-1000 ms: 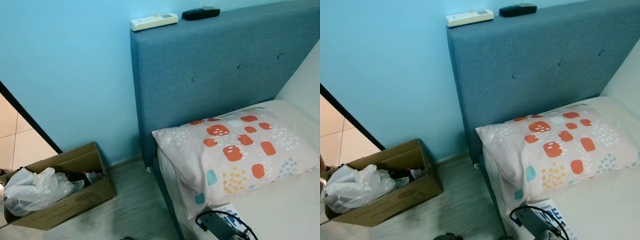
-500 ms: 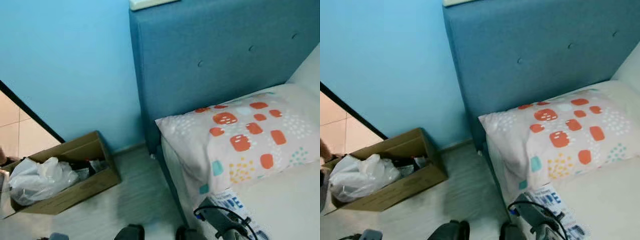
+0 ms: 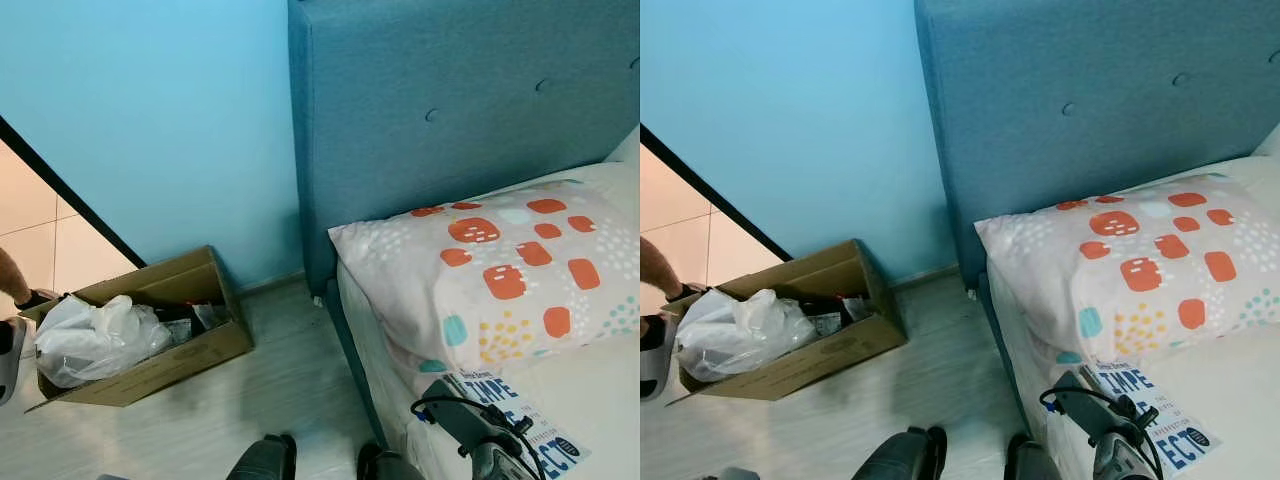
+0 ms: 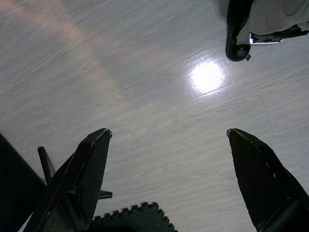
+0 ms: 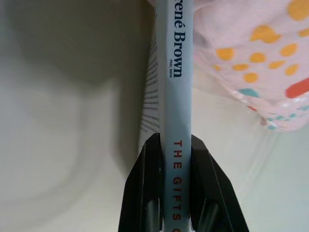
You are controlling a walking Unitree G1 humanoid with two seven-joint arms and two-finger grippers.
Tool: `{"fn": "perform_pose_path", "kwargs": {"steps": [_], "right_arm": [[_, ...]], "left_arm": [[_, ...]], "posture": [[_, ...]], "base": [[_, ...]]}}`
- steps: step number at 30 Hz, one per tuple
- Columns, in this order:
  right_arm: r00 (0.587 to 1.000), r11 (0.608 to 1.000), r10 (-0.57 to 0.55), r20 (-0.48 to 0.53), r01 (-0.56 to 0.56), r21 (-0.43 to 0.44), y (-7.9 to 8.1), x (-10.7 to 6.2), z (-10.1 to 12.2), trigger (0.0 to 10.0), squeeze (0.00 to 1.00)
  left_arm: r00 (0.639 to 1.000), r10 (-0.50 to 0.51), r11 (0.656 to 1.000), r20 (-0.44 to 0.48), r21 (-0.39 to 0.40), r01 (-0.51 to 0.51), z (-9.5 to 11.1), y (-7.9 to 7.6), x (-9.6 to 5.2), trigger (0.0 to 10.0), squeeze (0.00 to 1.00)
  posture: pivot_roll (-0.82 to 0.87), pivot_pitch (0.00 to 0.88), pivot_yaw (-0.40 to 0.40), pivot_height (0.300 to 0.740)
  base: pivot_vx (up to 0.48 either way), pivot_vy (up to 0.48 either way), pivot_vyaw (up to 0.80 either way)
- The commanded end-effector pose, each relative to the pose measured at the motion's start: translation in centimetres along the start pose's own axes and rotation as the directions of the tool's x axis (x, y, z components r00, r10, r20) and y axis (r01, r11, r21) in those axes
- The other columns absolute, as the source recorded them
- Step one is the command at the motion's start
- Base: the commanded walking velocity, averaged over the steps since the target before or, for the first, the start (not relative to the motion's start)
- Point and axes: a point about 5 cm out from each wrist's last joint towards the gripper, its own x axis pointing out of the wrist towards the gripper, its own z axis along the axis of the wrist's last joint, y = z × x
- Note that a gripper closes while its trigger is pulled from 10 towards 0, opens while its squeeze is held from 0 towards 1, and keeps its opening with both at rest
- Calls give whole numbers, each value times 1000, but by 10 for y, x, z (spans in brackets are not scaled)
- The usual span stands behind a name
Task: Clean up the room
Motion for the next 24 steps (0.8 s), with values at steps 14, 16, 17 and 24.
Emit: {"fn": "perform_pose_path", "kwargs": {"steps": [14,16,17,24], "right_arm": [[984,983,180,-11,-180,39,42,-19,-4,10000,1000],[984,984,177,-13,-176,37,40,-18,-4,10000,1000],[985,984,173,-15,-173,37,39,-18,-4,10000,1000],[964,955,264,-34,-256,148,40,-16,-5,10000,0]], "left_arm": [[999,-14,1000,-51,-3,14,-16,-1,-7,10000,0],[999,-14,1000,-50,-2,14,-16,-1,-7,10000,0],[999,-14,1000,-49,-3,14,-16,-1,-7,10000,0],[999,-17,1000,-47,-13,16,-14,-4,-4,10000,0]], "posture": [[374,388,56,740],[372,383,55,740],[372,383,55,740],[358,362,36,740]], "base": [[0,0,0],[0,0,0],[0,0,0],[0,0,0]]}}
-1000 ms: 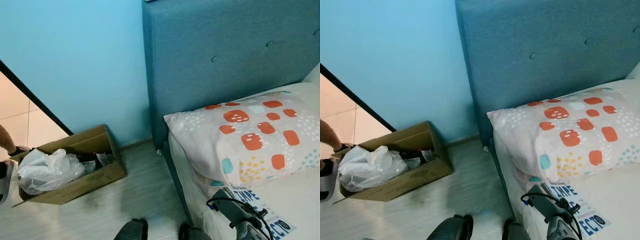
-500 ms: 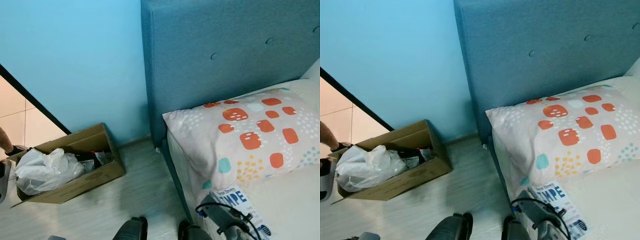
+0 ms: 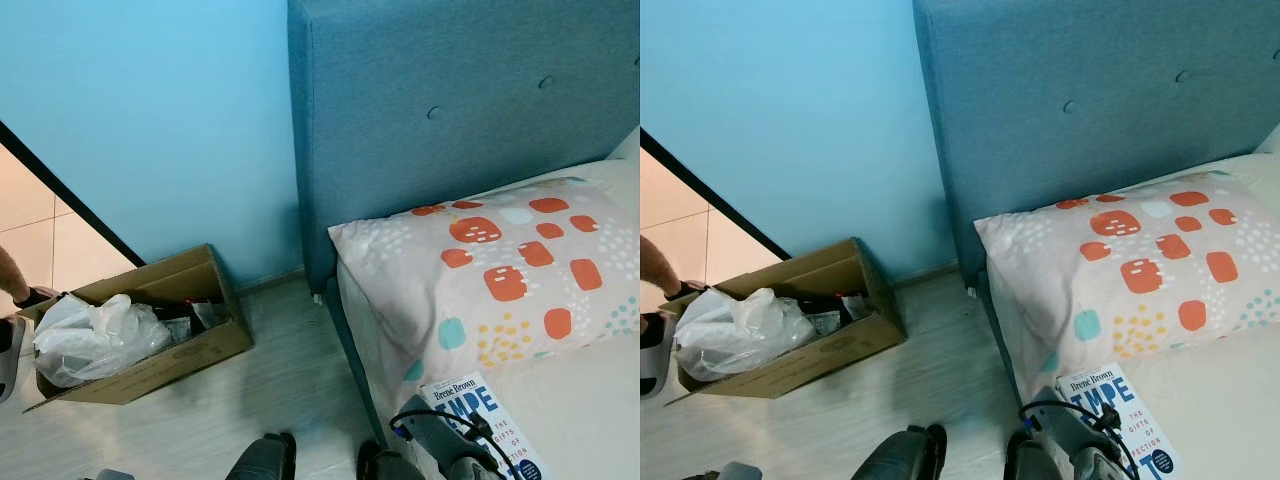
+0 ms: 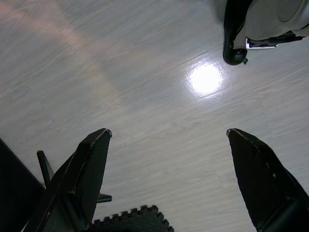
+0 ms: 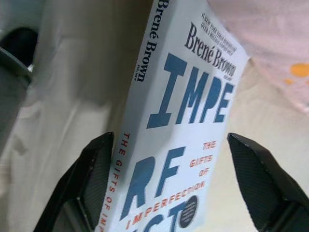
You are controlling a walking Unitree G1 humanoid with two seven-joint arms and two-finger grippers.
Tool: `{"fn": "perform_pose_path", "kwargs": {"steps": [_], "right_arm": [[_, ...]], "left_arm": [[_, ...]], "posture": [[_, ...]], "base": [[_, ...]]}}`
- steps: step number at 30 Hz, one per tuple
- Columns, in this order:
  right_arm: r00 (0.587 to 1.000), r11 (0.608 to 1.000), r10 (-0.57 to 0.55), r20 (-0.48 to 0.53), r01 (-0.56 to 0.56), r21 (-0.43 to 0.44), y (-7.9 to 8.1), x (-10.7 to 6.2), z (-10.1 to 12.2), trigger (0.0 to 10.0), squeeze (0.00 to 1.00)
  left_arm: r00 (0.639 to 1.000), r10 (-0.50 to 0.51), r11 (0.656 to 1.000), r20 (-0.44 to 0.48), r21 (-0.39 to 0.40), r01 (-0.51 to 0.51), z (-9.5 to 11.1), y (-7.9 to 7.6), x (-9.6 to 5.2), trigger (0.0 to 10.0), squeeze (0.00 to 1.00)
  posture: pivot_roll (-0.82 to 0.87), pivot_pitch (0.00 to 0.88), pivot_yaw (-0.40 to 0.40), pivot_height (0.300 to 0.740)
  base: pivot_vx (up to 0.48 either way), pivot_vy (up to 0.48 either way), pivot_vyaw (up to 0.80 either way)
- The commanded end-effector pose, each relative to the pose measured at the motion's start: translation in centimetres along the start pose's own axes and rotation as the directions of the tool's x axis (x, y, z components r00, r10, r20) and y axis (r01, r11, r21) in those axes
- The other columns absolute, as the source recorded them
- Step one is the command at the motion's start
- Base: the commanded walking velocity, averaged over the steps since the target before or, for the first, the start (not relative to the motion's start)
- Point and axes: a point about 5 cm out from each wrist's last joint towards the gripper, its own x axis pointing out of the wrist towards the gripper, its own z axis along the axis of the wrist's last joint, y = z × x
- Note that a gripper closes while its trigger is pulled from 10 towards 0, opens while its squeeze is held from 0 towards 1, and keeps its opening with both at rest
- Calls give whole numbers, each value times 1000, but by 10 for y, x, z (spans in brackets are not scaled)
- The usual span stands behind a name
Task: Clean up the room
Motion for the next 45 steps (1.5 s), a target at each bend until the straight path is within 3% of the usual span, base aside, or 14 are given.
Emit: {"fn": "perform_pose_path", "kwargs": {"steps": [1,3,6,9,15,17,19,21,26,27,34,41,42,45], "right_arm": [[996,996,73,-50,-71,52,11,-4,-12,10000,0],[973,948,222,-56,-203,244,20,-5,-11,10000,0],[947,901,315,-58,-279,331,25,-7,-12,10000,0],[892,790,451,-25,-386,476,33,-9,-10,10000,0],[812,648,577,85,-519,558,24,-8,-1,10000,0],[812,648,577,85,-519,558,24,-8,-1,10000,0],[757,465,570,319,-618,634,5,-4,25,10000,0],[729,387,538,424,-660,643,-4,-3,38,10000,0],[758,407,530,380,-620,670,2,-3,39,10000,0],[751,470,564,343,-634,615,20,-8,41,10000,0],[744,511,627,231,-616,599,72,-26,39,10000,0],[752,517,639,165,-578,632,87,-34,23,10000,0],[760,564,640,112,-564,603,91,-36,13,10000,0],[764,584,640,84,-555,593,93,-37,7,10000,0]], "left_arm": [[998,-9,1000,-67,-21,7,-18,-4,-5,10000,0],[998,-12,999,-68,-30,10,-16,-7,-3,10000,0],[997,-12,999,-72,-33,10,-15,-10,-1,10000,0],[997,-10,999,-79,-43,6,-12,-14,2,10000,0],[996,9,997,-85,-71,-15,-7,-17,8,10000,0],[996,9,997,-85,-71,-15,-7,-17,8,10000,0],[995,24,995,-97,-90,-32,-3,-20,12,10000,0],[993,31,994,-114,-98,-42,-2,-22,14,10000,0],[990,37,993,-136,-102,-51,2,-27,18,10000,0],[990,44,992,-136,-113,-59,8,-30,22,10000,0],[993,63,982,-102,-171,-80,34,-43,34,10000,0],[990,76,978,-121,-185,-97,39,-47,37,10000,0],[987,82,978,-137,-180,-106,37,-47,36,10000,0],[985,87,978,-150,-174,-113,34,-46,36,10000,0]], "posture": [[358,362,36,740],[343,347,25,740],[327,327,12,740],[316,304,1,740],[299,232,-30,740],[299,232,-30,740],[273,176,-49,740],[257,146,-56,740],[240,104,-70,740],[228,66,-84,740],[217,0,-116,740],[213,0,-126,740],[209,0,-121,740],[209,0,-121,740]], "base": [[0,0,0],[0,0,0],[0,0,0],[0,0,0],[0,0,0],[0,0,0],[0,0,0],[0,0,0],[0,0,0],[0,0,0],[0,0,0],[-303,0,0],[-439,0,0],[-442,0,0]]}}
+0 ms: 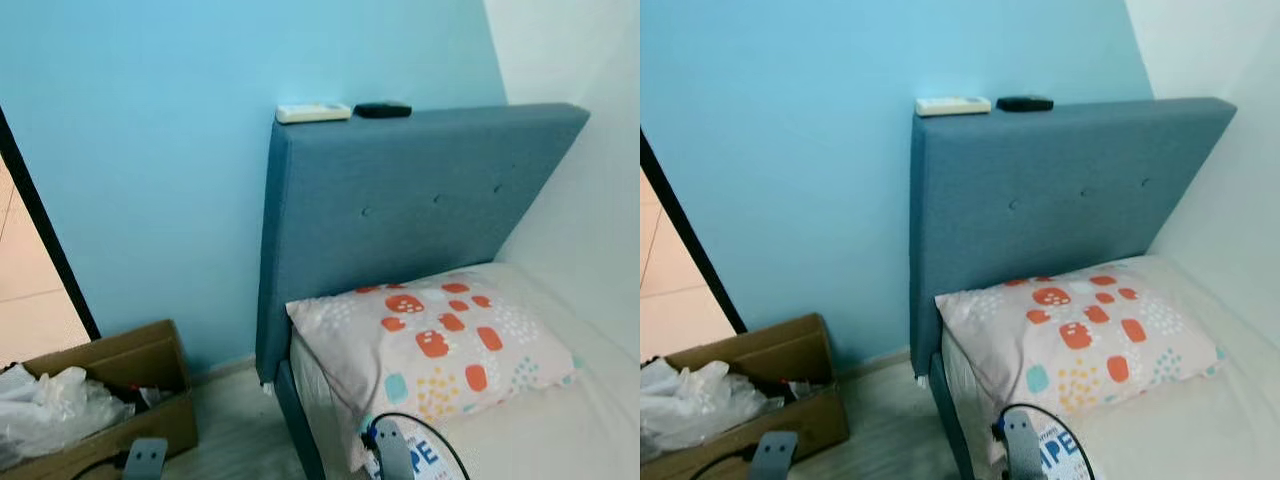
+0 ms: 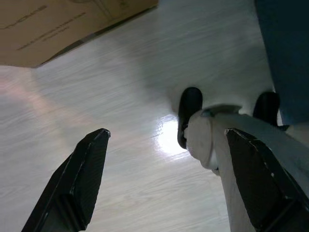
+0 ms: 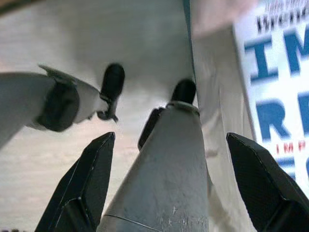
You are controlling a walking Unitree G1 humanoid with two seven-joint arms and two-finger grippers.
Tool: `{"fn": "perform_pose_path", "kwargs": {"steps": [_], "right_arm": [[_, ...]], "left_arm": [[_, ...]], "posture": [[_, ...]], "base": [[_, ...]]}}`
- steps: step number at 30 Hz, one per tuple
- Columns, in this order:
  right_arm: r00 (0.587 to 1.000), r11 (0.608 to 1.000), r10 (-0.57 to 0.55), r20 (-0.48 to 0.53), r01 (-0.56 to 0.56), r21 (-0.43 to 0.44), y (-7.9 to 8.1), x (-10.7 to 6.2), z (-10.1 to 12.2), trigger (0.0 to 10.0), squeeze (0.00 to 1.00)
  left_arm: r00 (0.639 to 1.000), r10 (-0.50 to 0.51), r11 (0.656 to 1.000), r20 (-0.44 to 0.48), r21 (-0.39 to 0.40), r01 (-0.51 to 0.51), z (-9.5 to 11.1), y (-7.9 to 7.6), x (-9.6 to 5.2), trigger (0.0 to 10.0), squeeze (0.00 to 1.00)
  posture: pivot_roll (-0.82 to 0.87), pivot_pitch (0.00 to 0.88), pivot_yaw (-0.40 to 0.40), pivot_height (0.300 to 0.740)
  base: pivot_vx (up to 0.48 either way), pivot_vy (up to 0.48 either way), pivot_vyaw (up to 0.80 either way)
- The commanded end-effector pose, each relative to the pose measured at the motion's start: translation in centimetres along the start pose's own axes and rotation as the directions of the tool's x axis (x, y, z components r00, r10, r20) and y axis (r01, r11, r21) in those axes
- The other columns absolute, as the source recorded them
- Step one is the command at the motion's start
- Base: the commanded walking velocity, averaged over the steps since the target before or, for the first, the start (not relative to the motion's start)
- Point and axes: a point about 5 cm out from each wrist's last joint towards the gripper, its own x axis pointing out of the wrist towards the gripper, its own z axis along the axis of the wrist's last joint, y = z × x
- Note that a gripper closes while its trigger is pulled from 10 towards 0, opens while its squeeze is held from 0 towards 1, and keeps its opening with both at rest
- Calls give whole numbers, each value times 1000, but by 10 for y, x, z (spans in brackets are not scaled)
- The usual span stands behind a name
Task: Clean up the room
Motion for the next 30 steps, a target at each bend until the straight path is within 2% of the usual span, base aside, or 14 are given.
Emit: {"fn": "perform_pose_path", "kwargs": {"steps": [1,10,30], "right_arm": [[999,1000,-24,-27,23,-9,-5,-1,-7,10000,0],[991,995,-101,-84,98,-34,-15,-5,-26,10000,0],[981,980,-165,-98,152,-125,-23,-7,-29,10000,0]], "left_arm": [[999,-5,1000,-44,-2,5,-11,-4,-1,10000,0],[998,-2,1000,-69,24,4,-19,-5,-3,10000,0],[998,-15,998,-65,67,19,-17,-5,-2,10000,0]], "posture": [[209,0,-121,740],[211,0,-122,740],[222,0,-114,740]], "base": [[-442,0,0],[-448,0,0],[-450,0,0]]}}
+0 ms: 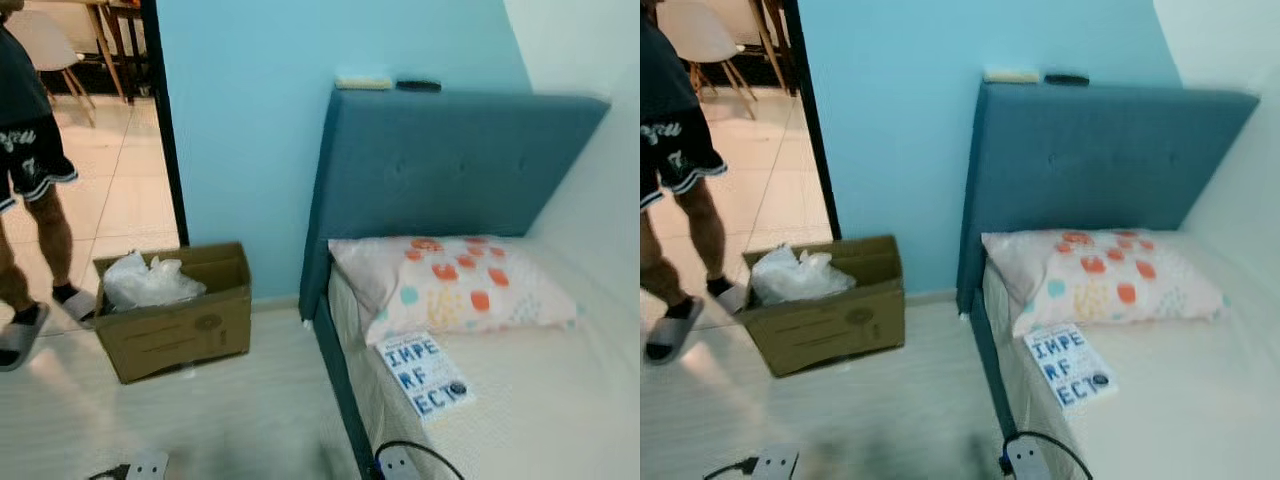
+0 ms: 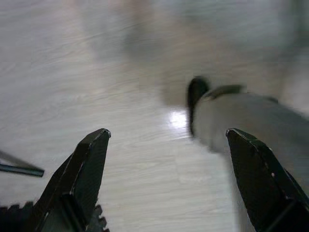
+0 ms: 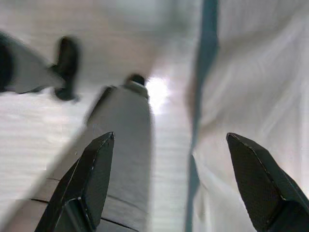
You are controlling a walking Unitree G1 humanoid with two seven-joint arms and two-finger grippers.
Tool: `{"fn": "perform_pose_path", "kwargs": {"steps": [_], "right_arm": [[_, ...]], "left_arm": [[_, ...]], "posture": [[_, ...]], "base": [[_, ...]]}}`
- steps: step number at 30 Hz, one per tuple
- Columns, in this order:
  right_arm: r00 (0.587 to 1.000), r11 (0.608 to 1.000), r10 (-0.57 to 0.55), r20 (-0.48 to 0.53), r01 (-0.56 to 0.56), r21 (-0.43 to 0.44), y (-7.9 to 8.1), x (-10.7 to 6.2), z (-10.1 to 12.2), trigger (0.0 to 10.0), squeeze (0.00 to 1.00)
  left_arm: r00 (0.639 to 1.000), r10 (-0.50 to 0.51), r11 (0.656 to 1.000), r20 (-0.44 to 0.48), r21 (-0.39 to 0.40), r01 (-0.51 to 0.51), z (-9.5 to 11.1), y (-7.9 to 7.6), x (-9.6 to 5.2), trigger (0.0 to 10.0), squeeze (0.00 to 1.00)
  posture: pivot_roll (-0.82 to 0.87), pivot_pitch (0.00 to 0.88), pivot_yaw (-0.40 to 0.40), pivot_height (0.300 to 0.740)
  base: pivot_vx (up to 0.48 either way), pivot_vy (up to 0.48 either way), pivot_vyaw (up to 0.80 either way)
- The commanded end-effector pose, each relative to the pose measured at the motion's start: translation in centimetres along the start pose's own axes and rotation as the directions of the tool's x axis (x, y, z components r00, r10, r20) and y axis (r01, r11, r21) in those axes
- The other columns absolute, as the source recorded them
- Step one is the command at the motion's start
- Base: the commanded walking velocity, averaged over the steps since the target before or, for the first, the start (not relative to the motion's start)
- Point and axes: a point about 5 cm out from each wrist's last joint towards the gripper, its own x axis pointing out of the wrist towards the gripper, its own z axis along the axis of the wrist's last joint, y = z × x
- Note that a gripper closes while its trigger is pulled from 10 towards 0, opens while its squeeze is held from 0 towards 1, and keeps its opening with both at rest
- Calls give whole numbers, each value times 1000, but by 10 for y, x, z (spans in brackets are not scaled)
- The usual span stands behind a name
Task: Clean up the room
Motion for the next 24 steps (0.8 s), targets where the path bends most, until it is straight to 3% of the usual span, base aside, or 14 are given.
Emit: {"fn": "perform_pose_path", "kwargs": {"steps": [1,11,14,24], "right_arm": [[1000,1000,-2,8,2,-11,2,0,2,10000,0],[999,999,5,34,-6,42,2,0,2,10000,0],[999,999,31,17,-31,7,4,0,-1,10000,0],[1000,1000,-15,13,15,26,-1,0,-4,10000,0]], "left_arm": [[1000,-6,1000,-4,17,6,-1,0,0,10000,0],[1000,-14,999,-16,28,14,-6,-1,-1,10000,0],[1000,-18,999,-15,30,18,-6,-2,-1,10000,0],[1000,-29,999,-9,34,29,-4,-5,0,10000,0]], "posture": [[222,0,-114,740],[215,0,-105,740],[215,0,-105,740],[211,0,-103,740]], "base": [[-450,0,0],[-449,0,50],[-449,0,713],[-440,0,673]]}}
